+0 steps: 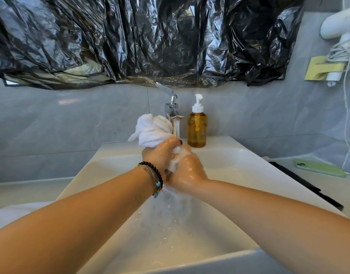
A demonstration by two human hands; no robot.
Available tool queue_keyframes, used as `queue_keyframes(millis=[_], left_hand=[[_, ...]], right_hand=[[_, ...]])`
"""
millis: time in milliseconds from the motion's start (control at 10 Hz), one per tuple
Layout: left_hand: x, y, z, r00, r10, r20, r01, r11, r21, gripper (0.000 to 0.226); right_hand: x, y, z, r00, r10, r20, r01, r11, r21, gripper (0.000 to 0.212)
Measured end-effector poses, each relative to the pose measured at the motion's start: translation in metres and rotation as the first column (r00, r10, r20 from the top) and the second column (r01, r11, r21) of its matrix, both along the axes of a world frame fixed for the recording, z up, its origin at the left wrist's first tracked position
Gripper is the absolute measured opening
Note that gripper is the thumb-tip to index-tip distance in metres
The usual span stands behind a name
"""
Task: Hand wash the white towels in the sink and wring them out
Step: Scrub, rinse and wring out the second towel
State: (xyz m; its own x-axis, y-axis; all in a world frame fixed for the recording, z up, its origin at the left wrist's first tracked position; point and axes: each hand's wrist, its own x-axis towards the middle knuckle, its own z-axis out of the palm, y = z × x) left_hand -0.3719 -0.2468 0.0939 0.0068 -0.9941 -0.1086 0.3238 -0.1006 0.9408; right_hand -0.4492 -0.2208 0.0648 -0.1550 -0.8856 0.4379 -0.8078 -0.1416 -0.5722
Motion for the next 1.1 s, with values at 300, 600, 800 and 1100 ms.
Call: queue_keyframes(millis=[300,600,800,1100], left_hand=[[0.006,-0.006,-0.003,0.974,0.064,0.217,-0.039,0.992,-0.117,0.022],[0.006,-0.013,-0.010,0.954,-0.096,0.284,0.166,0.958,-0.234,0.029],[0.003,-0.005,-0.004,0.990,0.014,0.140,0.019,0.973,-0.229,0.010],[0.010,-0.002,0.007,0.980,0.201,0.018,-0.192,0.958,-0.212,0.011]], right_hand=[[-0.001,-0.004,0.008,0.991,0.119,0.064,-0.133,0.937,0.323,0.034],[-0.028,-0.006,0.004,0.860,0.170,0.481,-0.406,0.799,0.443,0.039],[-0.035,-0.005,-0.001,0.604,0.215,0.767,-0.680,0.641,0.355,0.038],[-0.019,-0.011,0.003,0.872,0.314,0.374,-0.404,0.895,0.189,0.035]])
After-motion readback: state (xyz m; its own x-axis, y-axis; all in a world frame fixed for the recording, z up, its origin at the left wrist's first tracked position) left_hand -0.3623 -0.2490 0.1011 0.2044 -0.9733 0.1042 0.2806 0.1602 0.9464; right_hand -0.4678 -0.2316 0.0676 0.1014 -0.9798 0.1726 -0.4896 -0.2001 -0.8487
